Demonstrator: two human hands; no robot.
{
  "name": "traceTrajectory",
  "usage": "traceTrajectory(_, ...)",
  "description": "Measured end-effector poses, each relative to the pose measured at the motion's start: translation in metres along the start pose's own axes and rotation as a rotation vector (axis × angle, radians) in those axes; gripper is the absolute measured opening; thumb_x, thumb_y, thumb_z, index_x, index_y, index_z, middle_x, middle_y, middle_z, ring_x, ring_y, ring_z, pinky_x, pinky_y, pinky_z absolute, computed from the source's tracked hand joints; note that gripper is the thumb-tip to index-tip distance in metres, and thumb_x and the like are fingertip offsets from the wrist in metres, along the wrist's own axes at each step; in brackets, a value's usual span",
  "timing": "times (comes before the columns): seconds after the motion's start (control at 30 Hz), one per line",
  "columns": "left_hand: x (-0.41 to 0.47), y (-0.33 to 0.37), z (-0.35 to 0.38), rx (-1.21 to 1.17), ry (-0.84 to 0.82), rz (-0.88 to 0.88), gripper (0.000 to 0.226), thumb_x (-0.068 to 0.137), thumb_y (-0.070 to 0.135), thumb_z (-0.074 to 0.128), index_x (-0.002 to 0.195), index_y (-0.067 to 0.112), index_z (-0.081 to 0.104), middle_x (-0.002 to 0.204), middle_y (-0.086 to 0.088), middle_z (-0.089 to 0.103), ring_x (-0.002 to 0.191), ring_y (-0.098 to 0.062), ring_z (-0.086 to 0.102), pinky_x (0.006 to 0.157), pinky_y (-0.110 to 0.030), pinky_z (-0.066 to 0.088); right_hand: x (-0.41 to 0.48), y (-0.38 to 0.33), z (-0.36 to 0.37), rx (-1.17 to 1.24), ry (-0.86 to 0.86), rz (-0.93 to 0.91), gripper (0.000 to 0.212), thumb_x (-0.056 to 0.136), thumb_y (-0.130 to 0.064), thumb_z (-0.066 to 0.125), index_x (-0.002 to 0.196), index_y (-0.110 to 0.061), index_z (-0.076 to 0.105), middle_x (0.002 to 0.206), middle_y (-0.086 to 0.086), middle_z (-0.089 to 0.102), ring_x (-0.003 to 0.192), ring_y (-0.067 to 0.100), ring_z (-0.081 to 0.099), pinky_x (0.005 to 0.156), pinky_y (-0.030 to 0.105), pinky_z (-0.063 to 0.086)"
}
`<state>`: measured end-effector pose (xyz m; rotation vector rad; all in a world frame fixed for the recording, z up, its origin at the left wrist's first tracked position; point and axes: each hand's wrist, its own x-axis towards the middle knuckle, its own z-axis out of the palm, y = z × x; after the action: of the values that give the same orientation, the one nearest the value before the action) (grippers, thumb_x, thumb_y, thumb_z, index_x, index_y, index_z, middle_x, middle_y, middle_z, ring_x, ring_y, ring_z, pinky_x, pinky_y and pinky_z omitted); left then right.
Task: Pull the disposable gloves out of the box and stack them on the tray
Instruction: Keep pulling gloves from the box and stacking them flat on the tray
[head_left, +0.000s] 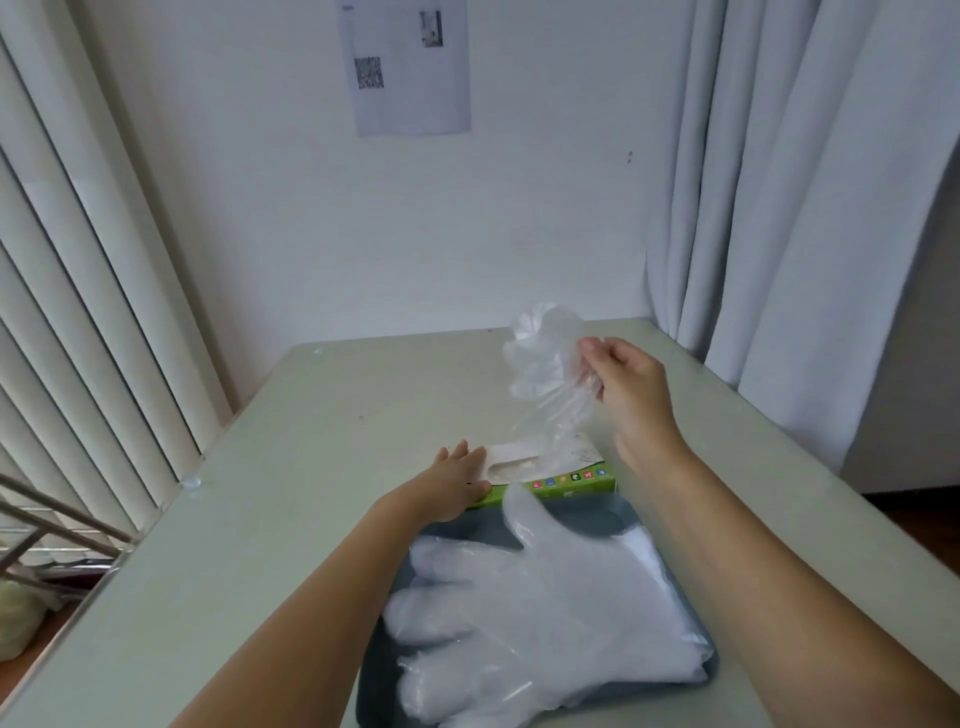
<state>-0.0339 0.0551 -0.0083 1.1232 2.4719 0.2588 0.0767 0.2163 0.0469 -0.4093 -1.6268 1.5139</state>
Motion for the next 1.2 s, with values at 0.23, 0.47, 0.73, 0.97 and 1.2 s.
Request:
traceTrajectory(0.23,-0.016,0.011,-0.036,-0.992,0.127,0.143,0.053,0.099,0.050,0.037,0.132,0.012,0.054,0.139,-0.002,0.054,0.129,-0.017,0.049,0.100,-0.024,0.040,-0.023,-0.053,-0.017,0.207,-0.222,0.139,0.012,0.093,-0.010,0.057,0.086,-0.009,0.066,0.074,-0.002,0.069,0.067,0.009,0.061,0.070,0.023,0.047)
traceTrajectory(0.47,-0.071,0.064,-0.048,-1.184,0.060,0.495,0.059,0.085,0.051,0.061,0.120,0.004,0.065,0.120,-0.013,0.066,0.108,-0.026,0.064,0.092,-0.034,0.050,-0.054,-0.076,-0.028,0.192,-0.259,0.136,0.008,0.085,0.000,0.064,0.086,-0.007,0.063,0.072,0.001,0.067,0.064,0.011,0.063,0.064,0.021,0.052)
traceTrajectory(0.73,-0.118,0.075,-0.055,-1.013,0.395,0.402,0.021,0.072,0.034,0.080,0.065,0.022,0.065,0.084,-0.006,0.075,0.084,-0.018,0.070,0.087,-0.042,0.047,-0.086,-0.086,-0.054,0.084,-0.252,0.092,0.012,0.089,0.002,0.059,0.093,-0.007,0.066,0.081,0.009,0.071,0.071,0.014,0.067,0.066,0.019,0.055)
traceTrajectory(0.97,-0.161,0.078,-0.068,-0.910,0.406,0.424,0.026,0.075,0.012,0.079,0.071,0.008,0.054,0.093,-0.002,0.076,0.091,-0.011,0.070,0.087,-0.029,0.050,-0.105,-0.092,-0.073,-0.153,-0.384,0.251,0.023,0.098,-0.004,0.045,0.109,0.003,0.064,0.095,0.015,0.072,0.077,0.021,0.069,0.075,0.027,0.057)
traceTrajectory(1.2,-0.194,0.076,-0.096,-0.863,0.334,0.409,0.027,0.075,-0.002,0.077,0.058,0.013,0.061,0.087,-0.021,0.073,0.091,-0.029,0.072,0.085,-0.027,0.057,-0.107,-0.118,-0.073,0.002,-0.181,0.364,0.023,0.095,-0.024,0.051,0.087,-0.010,0.066,0.082,0.010,0.064,0.076,0.026,0.062,0.069,0.035,0.051)
